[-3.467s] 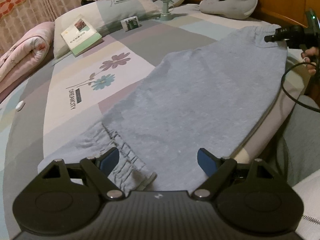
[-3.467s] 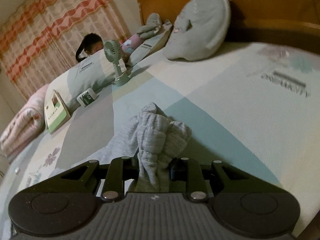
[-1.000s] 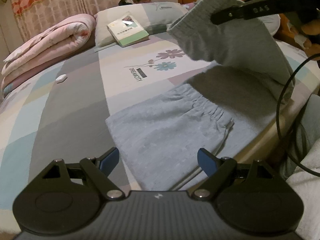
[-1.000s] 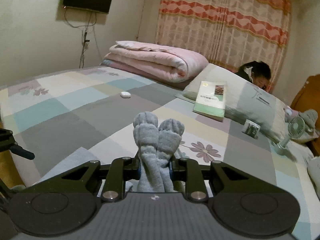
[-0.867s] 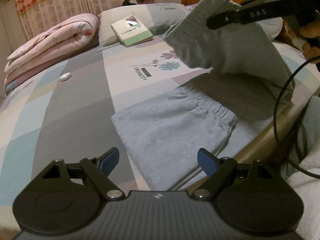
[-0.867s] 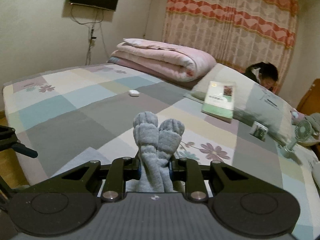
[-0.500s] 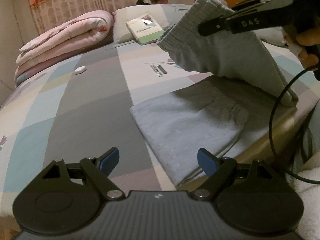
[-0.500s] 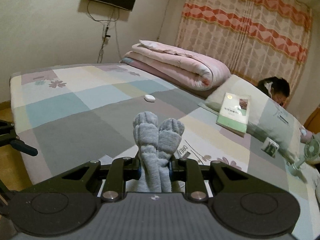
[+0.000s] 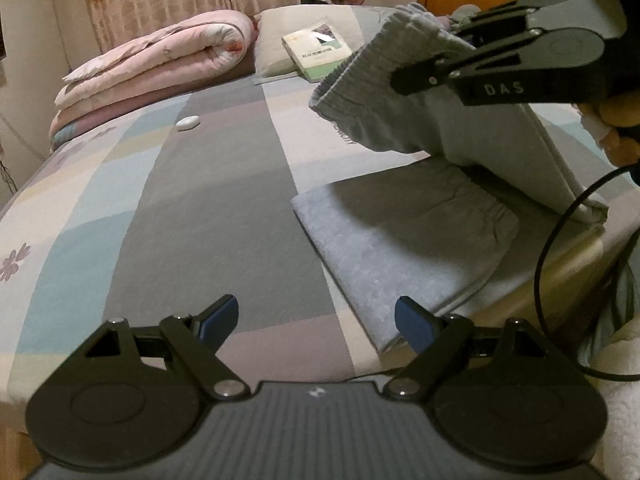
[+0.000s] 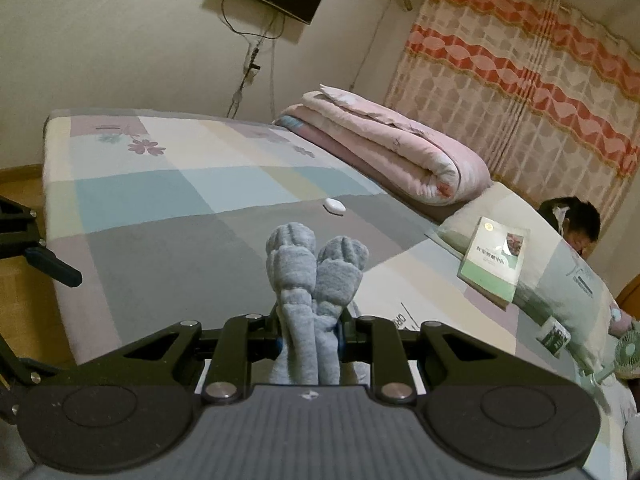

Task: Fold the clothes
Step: 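Lower the held end onto the pants and open the right gripper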

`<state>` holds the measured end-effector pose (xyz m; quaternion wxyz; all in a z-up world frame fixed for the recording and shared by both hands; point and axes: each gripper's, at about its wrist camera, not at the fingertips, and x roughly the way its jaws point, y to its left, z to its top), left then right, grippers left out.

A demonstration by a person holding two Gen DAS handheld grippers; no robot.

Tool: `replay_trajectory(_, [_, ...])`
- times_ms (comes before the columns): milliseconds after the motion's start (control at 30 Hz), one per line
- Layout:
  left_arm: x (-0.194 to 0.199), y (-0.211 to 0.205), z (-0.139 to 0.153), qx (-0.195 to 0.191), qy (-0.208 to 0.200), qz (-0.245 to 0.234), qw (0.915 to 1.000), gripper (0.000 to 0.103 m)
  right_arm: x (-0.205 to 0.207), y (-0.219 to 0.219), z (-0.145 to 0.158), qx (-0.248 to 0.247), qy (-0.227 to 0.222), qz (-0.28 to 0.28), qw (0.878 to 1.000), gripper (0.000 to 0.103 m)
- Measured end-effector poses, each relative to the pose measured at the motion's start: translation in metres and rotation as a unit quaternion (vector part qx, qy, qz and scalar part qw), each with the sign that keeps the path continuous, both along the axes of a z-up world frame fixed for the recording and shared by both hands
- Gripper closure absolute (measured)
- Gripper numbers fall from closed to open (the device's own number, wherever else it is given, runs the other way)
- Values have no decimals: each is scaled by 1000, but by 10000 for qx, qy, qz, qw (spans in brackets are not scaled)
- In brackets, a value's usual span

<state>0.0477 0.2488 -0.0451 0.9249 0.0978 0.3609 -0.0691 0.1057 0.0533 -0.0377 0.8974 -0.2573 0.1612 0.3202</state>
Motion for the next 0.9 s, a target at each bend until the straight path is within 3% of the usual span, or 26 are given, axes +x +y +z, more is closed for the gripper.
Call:
replay_trajectory(267, [-1,3,-2,-29,34,98,9999,17,-8,22,-19,-374,-74,303,9988,77])
replay_trajectory(567, [-4,10,-4,-68,79,243,9997,17,-19,42,-53,-829,194,724,9937,76])
replay_trajectory(767, [-4,10,-5,-97,103,261,9996,17,-11,46,-65,-1032,932,995,9853,71])
replay_trajectory(900, [-6,11,-4,-93,104,270,9995,17,-3,38,-66,-784,1737,1213,9742,54])
